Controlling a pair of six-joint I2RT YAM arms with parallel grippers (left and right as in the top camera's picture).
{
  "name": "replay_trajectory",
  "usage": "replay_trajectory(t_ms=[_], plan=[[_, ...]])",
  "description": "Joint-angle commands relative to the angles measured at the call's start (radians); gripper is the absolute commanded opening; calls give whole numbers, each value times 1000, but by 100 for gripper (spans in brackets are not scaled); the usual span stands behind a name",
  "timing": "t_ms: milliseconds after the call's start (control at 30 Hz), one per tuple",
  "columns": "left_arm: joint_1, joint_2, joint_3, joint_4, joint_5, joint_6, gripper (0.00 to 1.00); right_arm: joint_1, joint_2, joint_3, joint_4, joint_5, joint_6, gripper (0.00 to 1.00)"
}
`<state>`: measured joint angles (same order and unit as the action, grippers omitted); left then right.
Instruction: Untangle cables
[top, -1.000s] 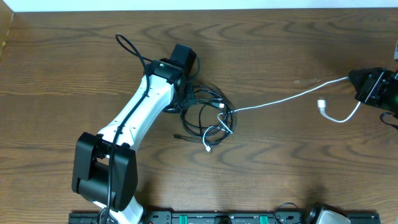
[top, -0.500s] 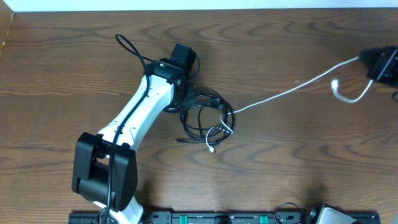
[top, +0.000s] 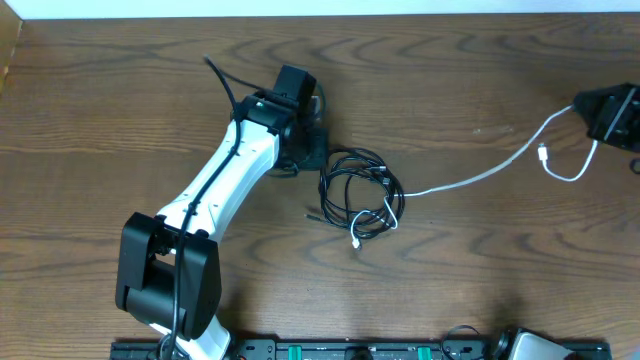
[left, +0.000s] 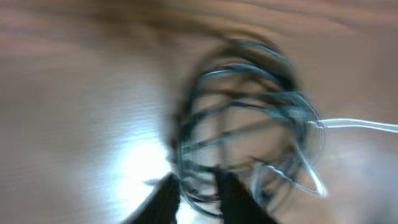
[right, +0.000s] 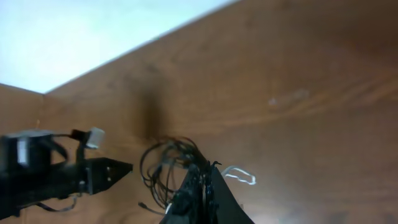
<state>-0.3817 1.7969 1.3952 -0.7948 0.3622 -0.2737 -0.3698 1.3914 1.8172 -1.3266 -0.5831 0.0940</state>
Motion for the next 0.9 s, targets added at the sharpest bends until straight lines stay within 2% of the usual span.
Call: replay_trajectory(t_ms=[0,33,67,167,367,567,667,867], plan=[[-12,-21,-4,0,233,92,35,4,16,-37,5,4,-22,1],[-23,-20,-4,-7,232,83,36,5,18,-41,6,5,-22,1],[-45,-20,-4,-14,231,78,43,4,19,-45,6,5,-25,1],[-93,-20,-4,-15,229,68,52,4,20,-45,7,9,-33,1],[-208,-18,-4,-15,135,-10,54,5,21,-45,6,16,-44,1],[-312,16,-5,-6,-38,-174,54,4,21,-45,2,16,-44,1],[-340,47,-6,21,-92,-215,54,4,21,-45,0,16,-44,1],[-348,153,-6,150,-65,-267,54,4,21,-45,-2,16,-44,1]])
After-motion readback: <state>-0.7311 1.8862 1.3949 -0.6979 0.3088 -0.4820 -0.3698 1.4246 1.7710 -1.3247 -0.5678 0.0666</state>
